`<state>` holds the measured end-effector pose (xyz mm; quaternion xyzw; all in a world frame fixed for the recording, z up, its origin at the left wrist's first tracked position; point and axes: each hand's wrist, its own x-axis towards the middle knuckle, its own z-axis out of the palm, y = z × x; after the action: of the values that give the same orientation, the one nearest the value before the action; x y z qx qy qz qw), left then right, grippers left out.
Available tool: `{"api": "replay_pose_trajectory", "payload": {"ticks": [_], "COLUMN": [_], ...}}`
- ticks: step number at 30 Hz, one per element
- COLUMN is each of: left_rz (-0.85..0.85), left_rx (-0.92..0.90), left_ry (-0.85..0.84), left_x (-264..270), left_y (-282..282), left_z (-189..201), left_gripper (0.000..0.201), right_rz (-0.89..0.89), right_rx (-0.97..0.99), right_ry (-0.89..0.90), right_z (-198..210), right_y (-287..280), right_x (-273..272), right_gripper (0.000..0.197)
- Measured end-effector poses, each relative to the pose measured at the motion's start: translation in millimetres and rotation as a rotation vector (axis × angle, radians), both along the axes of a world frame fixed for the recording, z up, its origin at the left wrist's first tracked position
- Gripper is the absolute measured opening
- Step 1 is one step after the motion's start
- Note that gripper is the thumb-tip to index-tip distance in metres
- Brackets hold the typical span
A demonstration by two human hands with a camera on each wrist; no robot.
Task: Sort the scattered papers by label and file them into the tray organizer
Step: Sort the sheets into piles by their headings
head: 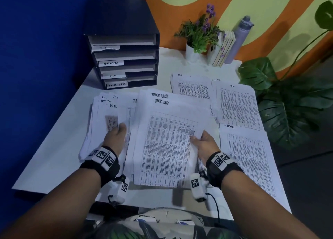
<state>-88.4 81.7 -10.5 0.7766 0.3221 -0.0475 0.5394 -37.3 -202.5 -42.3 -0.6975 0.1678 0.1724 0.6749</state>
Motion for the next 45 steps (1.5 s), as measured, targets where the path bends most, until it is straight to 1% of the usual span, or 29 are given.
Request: {"api": "replay_pose_trajectory", "payload": {"ticks": [1, 4, 6, 8, 10, 12, 13, 15, 16, 17, 18, 20, 21, 22, 23, 24, 26, 27, 28, 30, 33, 35, 36, 37, 39, 42, 43, 44, 45], "left_rz": [-0.035, -0.179, -0.217, -0.197, -0.223, -0.248, -0.255, -0.294, -0.333, -0.366, -0.393, -0.442, -0.463, -0.483, -0.507, -0.535, -0.586, -0.605, -0.624, -0.665, -0.757, -0.808, -0.8, -0.756, -0.558, -0.236, -0.167, -0.122, -0.089], "left_rx": [-0.024, -0.105, -0.089, -0.058, 0.037, 0.189, 0.271, 0.419, 0.502, 0.574, 0.634, 0.7, 0.718, 0.727, 0.729, 0.729, 0.727, 0.722, 0.714, 0.704, 0.686, 0.682, 0.66, 0.619, 0.544, 0.515, 0.489, 0.439, 0.356], "left_ry": [0.015, 0.044, 0.019, -0.036, -0.092, -0.105, -0.097, -0.02, 0.06, 0.141, 0.21, 0.305, 0.338, 0.369, 0.398, 0.424, 0.448, 0.442, 0.429, 0.384, 0.298, 0.213, 0.148, 0.081, -0.005, 0.07, 0.108, 0.134, 0.14], "left_x": [0, 2, 4, 6, 8, 9, 8, 9, 8, 7, 5, -3, -7, -12, -16, -19, -25, -26, -28, -32, -39, -43, -43, -42, -35, -23, -20, -17, -14], "left_y": [-7, -25, -29, -28, -23, -12, -5, 9, 16, 22, 27, 35, 37, 39, 39, 39, 35, 32, 28, 20, 6, -2, -4, -4, 2, 23, 29, 32, 34], "left_z": [4, 3, -4, -10, -14, -17, -19, -26, -28, -31, -36, -40, -43, -45, -47, -49, -51, -52, -52, -53, -52, -50, -49, -48, -49, -50, -48, -45, -41], "left_gripper": [0.064, 0.074, 0.074, 0.061, 0.049, 0.048, 0.05, 0.057, 0.061, 0.065, 0.07, 0.078, 0.081, 0.084, 0.085, 0.085, 0.083, 0.082, 0.08, 0.076, 0.074, 0.07, 0.066, 0.063, 0.062, 0.065, 0.068, 0.071, 0.073], "right_rz": [0.029, 0.12, 0.113, 0.029, -0.033, -0.058, -0.055, -0.021, -0.01, 0.005, 0.032, 0.107, 0.128, 0.136, 0.141, 0.164, 0.269, 0.334, 0.397, 0.464, 0.495, 0.45, 0.414, 0.37, 0.289, 0.197, 0.165, 0.14, 0.118], "right_rx": [0.003, -0.107, -0.239, -0.371, -0.472, -0.567, -0.629, -0.745, -0.79, -0.824, -0.857, -1.018, -1.099, -1.14, -1.143, -1.101, -0.879, -0.744, -0.634, -0.489, -0.448, -0.441, -0.452, -0.454, -0.446, -0.389, -0.35, -0.313, -0.292], "right_ry": [-0.005, -0.033, -0.084, -0.099, -0.09, -0.048, -0.025, -0.001, 0.012, 0.026, 0.026, 0.012, -0.004, -0.041, -0.094, -0.16, -0.242, -0.224, -0.183, -0.074, 0.024, 0.054, 0.045, 0.029, 0.027, 0.061, 0.079, 0.097, 0.107], "right_z": [3, 3, 4, 8, 10, 8, 4, -2, -4, -4, -3, -3, 1, 5, 8, 10, 12, 14, 17, 20, 21, 20, 19, 19, 18, 13, 14, 16, 21], "right_y": [5, 19, 17, 5, -15, -35, -45, -59, -62, -62, -61, -53, -44, -34, -23, -12, 10, 22, 34, 57, 78, 82, 81, 79, 72, 60, 57, 54, 51], "right_x": [-1, -3, -3, -1, 0, 0, 0, 0, -1, -2, -2, -1, -1, 0, 0, 1, 1, -1, -5, -12, -19, -23, -24, -24, -22, -19, -20, -20, -20], "right_gripper": [0.029, 0.048, 0.043, 0.032, 0.03, 0.035, 0.033, 0.021, 0.019, 0.023, 0.034, 0.069, 0.081, 0.086, 0.084, 0.075, 0.051, 0.045, 0.043, 0.052, 0.074, 0.076, 0.073, 0.066, 0.053, 0.018, 0.016, 0.02, 0.034]}}
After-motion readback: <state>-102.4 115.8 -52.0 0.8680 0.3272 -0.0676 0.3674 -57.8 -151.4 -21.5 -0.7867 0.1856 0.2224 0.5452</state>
